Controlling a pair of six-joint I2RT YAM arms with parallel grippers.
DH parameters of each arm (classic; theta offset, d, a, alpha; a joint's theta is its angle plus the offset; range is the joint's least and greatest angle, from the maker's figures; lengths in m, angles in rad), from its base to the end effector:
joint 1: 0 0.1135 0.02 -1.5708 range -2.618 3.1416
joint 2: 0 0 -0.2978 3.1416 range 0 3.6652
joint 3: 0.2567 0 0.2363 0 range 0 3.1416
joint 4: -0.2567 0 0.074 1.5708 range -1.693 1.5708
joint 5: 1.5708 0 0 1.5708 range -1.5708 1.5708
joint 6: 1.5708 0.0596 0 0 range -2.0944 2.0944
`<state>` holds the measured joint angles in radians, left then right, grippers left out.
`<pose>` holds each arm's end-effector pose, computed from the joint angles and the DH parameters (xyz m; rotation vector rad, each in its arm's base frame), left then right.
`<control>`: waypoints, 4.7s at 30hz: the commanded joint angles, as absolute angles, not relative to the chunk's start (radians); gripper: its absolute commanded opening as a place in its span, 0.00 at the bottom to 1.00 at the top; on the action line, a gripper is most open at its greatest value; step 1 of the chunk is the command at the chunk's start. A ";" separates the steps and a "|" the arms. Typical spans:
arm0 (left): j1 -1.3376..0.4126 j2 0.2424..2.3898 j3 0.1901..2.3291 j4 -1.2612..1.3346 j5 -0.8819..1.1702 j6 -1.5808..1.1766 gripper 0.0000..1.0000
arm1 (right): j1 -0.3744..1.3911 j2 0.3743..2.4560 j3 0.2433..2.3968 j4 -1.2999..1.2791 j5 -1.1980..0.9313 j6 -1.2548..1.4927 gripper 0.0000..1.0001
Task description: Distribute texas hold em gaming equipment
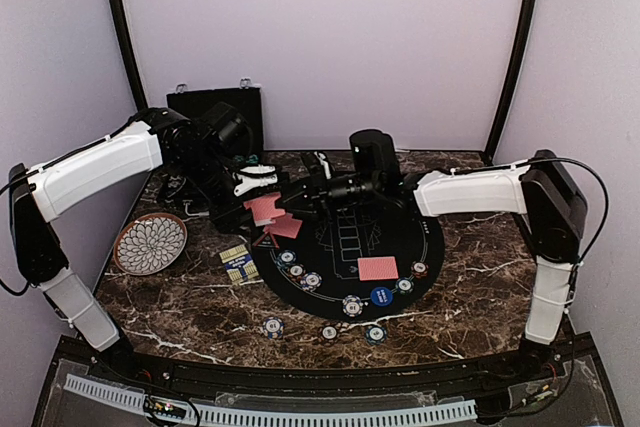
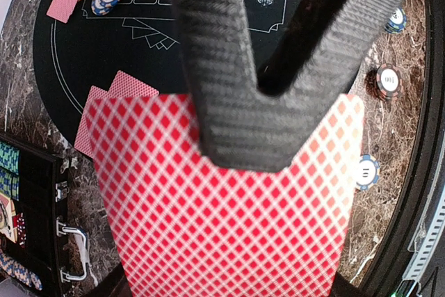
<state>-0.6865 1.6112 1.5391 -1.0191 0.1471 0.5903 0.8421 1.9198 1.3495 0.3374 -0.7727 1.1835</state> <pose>0.2464 -0.2132 0.3365 1.6241 2.1082 -0.2271 0.2754 0.3710 0.2935 -0.3247 2.2969 1.9566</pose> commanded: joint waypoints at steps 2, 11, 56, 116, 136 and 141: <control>-0.685 1.579 1.542 -1.020 0.143 0.598 0.02 | 0.829 1.866 1.324 0.349 -0.793 1.179 0.00; -0.685 1.575 1.536 -1.022 0.139 0.600 0.02 | 0.793 1.803 1.233 0.375 -0.811 1.205 0.00; -0.685 1.583 1.544 -1.034 0.161 0.607 0.01 | 0.439 1.561 0.771 -0.178 -0.610 0.723 0.01; -0.686 1.574 1.536 -1.034 0.150 0.611 0.01 | 0.543 2.460 1.882 -0.316 -0.388 0.695 0.13; -0.685 1.572 1.531 -1.020 0.160 0.609 0.00 | 0.676 1.928 1.326 0.250 -0.614 0.931 0.69; -0.684 1.576 1.533 -1.015 0.169 0.602 0.00 | 0.754 1.930 1.273 0.398 -0.690 1.045 0.74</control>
<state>-0.6872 1.6108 1.5345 -1.0195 0.1425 0.5987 0.6971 1.9182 1.3262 0.2123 -0.6014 0.9203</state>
